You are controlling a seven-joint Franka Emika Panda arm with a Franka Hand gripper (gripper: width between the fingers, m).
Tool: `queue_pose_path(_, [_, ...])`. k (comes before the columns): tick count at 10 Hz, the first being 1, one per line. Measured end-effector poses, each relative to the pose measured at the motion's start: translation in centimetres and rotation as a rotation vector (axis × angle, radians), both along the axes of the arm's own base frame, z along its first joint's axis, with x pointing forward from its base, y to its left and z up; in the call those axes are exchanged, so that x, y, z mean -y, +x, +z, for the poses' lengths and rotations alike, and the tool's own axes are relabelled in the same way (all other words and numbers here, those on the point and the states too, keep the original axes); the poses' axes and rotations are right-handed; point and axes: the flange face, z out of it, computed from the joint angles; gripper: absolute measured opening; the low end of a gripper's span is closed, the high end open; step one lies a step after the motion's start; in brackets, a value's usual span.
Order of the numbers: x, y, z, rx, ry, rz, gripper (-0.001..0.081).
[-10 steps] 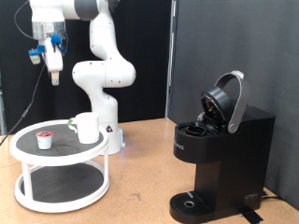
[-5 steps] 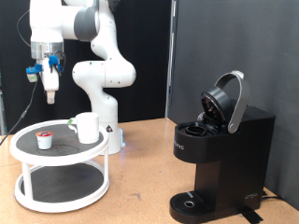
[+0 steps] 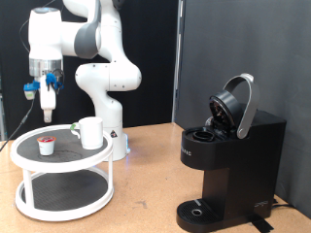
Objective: Make a cup of coffee with the keurig machine
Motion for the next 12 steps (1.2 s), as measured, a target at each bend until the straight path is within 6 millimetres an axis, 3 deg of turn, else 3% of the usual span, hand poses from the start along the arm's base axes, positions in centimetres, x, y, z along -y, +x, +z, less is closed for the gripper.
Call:
queue_pose_path(6, [0.3, 0.1, -4.1, 0.034, -0.02, -0.021, 0.0734])
queue_pose_path(12, [0.7, 0.5, -6.2, 0.035, -0.035, -0.023, 0.0734])
